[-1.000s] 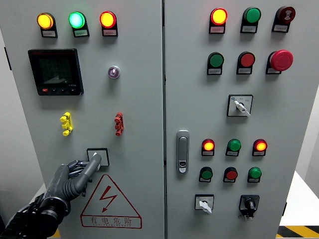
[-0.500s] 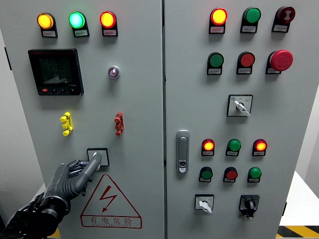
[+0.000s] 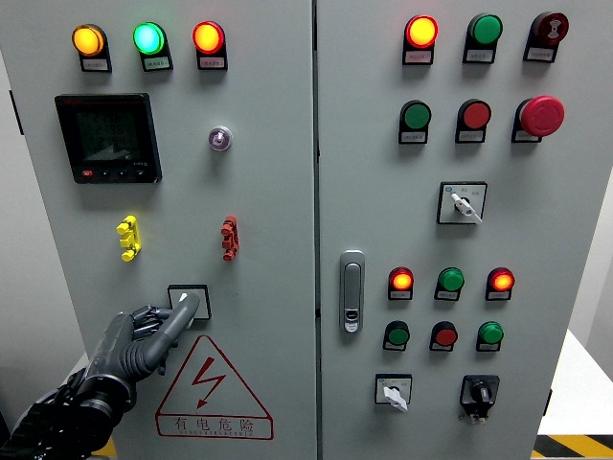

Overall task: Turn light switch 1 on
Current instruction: 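Twist the rotary switch knob clockwise with the left hand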

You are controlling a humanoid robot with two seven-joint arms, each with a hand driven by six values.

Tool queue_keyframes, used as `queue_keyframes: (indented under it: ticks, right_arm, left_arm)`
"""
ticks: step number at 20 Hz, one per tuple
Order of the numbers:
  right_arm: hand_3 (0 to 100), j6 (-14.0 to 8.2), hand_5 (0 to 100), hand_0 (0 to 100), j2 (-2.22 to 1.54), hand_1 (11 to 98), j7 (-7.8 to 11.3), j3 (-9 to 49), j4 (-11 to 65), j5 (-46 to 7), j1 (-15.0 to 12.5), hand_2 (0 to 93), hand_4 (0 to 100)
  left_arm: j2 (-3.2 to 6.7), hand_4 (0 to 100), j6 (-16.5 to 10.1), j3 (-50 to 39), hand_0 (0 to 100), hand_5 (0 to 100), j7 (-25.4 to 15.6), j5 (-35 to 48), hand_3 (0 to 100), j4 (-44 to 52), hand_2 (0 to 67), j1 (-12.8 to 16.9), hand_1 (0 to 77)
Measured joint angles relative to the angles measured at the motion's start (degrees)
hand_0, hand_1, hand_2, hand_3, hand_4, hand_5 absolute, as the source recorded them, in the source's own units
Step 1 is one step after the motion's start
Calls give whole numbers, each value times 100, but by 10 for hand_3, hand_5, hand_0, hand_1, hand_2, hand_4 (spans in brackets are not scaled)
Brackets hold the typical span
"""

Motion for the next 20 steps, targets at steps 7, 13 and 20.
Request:
queue_keyframes:
  ticks: [7, 13, 20]
  right_arm:
    - [196, -3, 106, 0, -2, 197, 0, 0, -3, 0, 0, 0, 193]
    - [196, -6, 106, 0, -2, 197, 0, 0, -3, 0, 0, 0, 193]
    - [196, -6, 106, 0, 1, 197, 0, -1, -3, 0, 0, 0, 193]
  left_arm:
    - [-2, 1000, -2, 3, 213, 939, 4, 0, 895, 43, 529, -5, 482]
    - [0, 1000, 1, 3, 298, 940, 5, 0, 897, 52, 529, -16, 467]
    - [-2, 1000, 1, 7, 406, 944, 5, 0, 900, 64, 530, -47, 450]
